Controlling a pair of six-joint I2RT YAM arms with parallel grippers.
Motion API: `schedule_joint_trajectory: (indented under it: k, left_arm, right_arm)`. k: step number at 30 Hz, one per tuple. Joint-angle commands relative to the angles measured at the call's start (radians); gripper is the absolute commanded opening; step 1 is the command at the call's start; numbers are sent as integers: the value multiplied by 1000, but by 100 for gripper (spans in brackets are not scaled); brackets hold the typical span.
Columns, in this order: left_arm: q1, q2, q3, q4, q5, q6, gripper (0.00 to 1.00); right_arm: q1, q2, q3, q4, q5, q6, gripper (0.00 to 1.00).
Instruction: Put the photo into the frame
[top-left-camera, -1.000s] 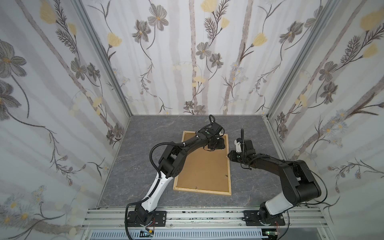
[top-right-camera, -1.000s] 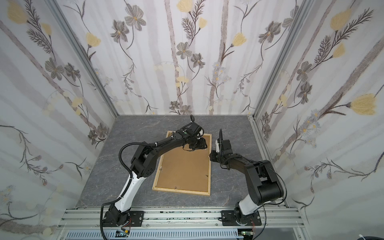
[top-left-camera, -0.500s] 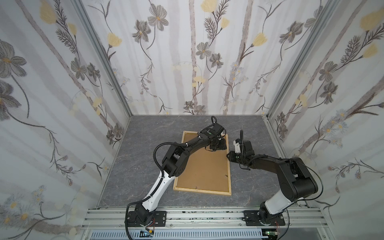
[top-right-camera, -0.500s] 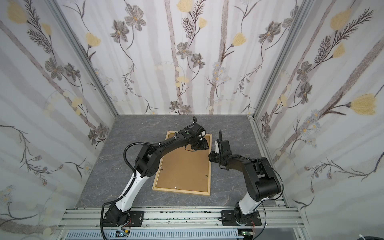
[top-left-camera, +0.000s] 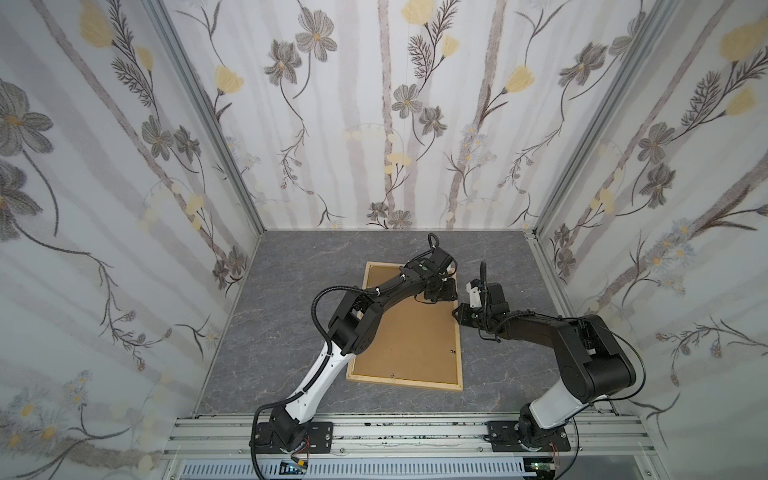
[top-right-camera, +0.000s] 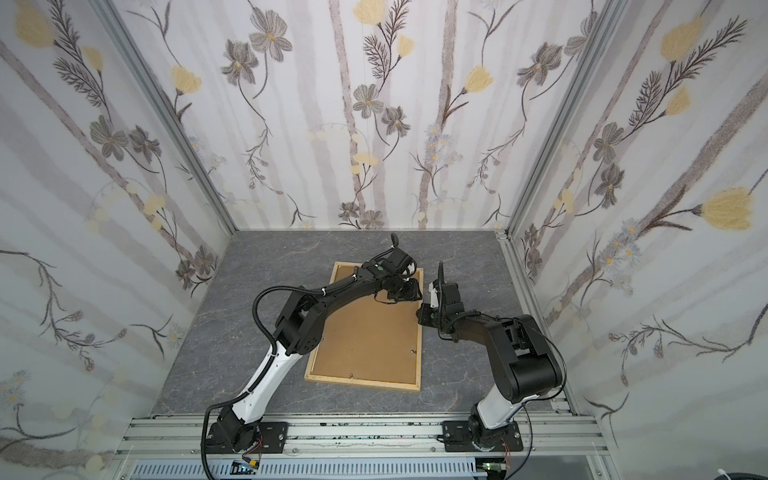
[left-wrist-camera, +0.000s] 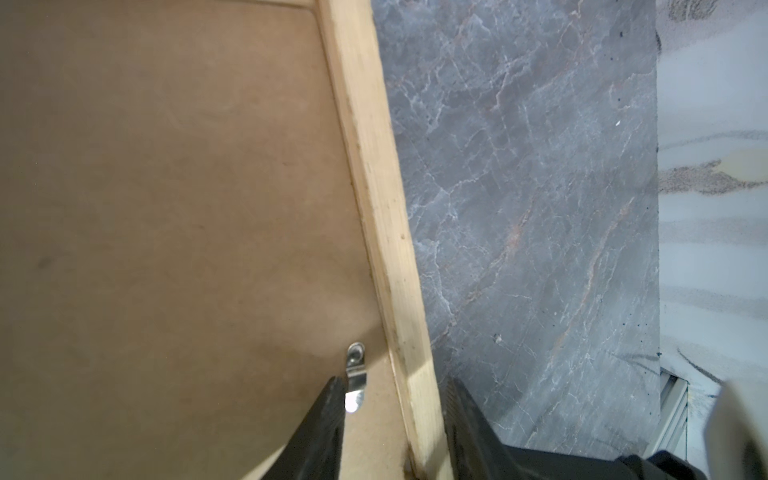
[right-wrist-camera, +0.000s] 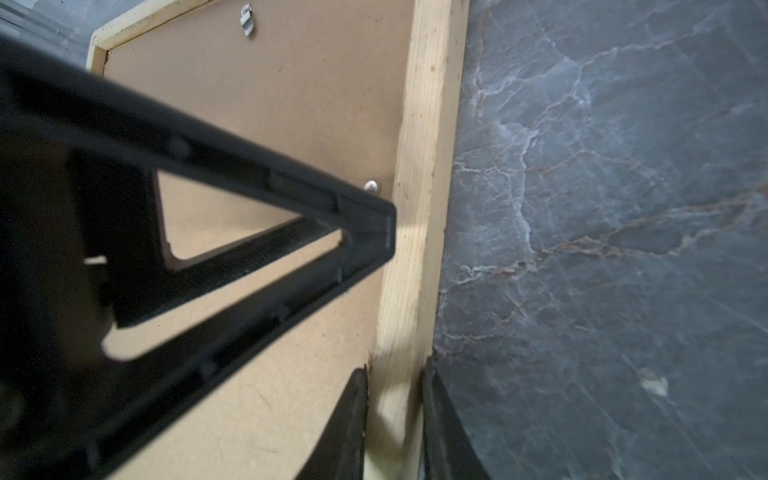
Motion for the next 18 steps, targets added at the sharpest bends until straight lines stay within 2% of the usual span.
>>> schedule_joint_trajectory:
  k: [1,18]
  left_arm:
    - [-7,14,4,-23,21,-19,42]
    - [-7,41,10,50,21,-70,41]
  right_arm:
    - [-1,7,-6,-40,13,2,23]
    - [-1,6,-28,-32,-9,-10,23]
